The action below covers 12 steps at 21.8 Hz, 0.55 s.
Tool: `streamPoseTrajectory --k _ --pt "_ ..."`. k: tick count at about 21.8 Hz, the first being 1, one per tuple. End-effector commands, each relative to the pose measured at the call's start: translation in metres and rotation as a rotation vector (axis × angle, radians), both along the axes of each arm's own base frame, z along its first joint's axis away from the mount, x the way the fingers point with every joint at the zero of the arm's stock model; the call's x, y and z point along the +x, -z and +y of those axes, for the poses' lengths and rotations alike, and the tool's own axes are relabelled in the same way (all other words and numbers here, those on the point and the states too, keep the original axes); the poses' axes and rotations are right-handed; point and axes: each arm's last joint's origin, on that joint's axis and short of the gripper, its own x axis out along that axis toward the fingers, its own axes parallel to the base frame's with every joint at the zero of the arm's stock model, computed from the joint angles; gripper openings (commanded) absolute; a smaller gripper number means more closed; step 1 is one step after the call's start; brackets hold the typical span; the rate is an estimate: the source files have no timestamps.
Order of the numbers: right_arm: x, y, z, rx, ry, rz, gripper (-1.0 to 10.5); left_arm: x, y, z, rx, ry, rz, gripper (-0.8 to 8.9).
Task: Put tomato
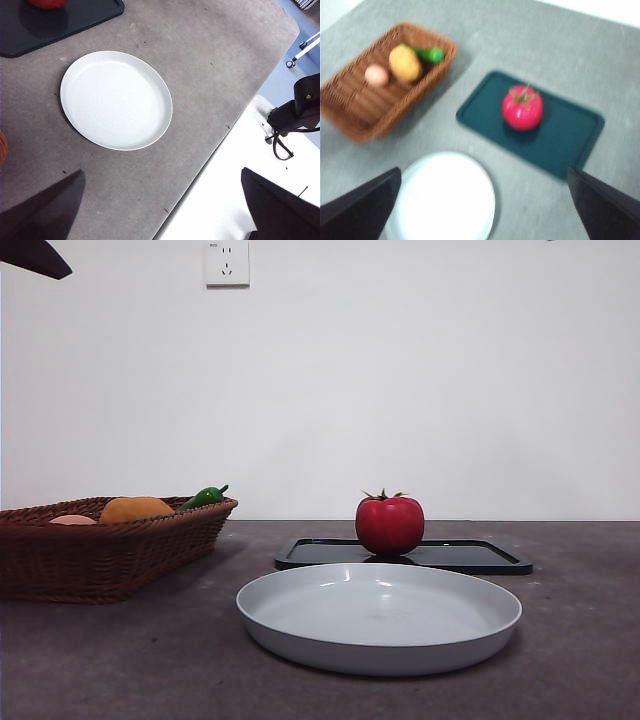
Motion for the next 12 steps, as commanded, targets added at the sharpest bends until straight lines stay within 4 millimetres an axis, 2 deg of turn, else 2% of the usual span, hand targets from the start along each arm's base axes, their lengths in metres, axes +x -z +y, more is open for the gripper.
streamPoseTrajectory --k 1,4,7,12 --pt "-0.023 0.011 -0.002 0.028 -0.068 0.018 5.3 0.001 -0.004 -0.001 -0.008 0.016 -0.025 4.96" --pt "-0.055 0.034 -0.006 0.069 -0.169 0.045 5.2 0.001 -0.004 -0.001 -0.008 0.016 -0.025 4.96" --pt "-0.078 0.055 -0.009 0.078 -0.214 0.063 5.2 0.001 -0.004 -0.001 -0.008 0.016 -0.024 4.96" --pt "-0.097 0.076 -0.015 0.078 -0.253 0.064 5.1 0.001 -0.004 -0.001 -0.008 0.016 -0.024 4.96"
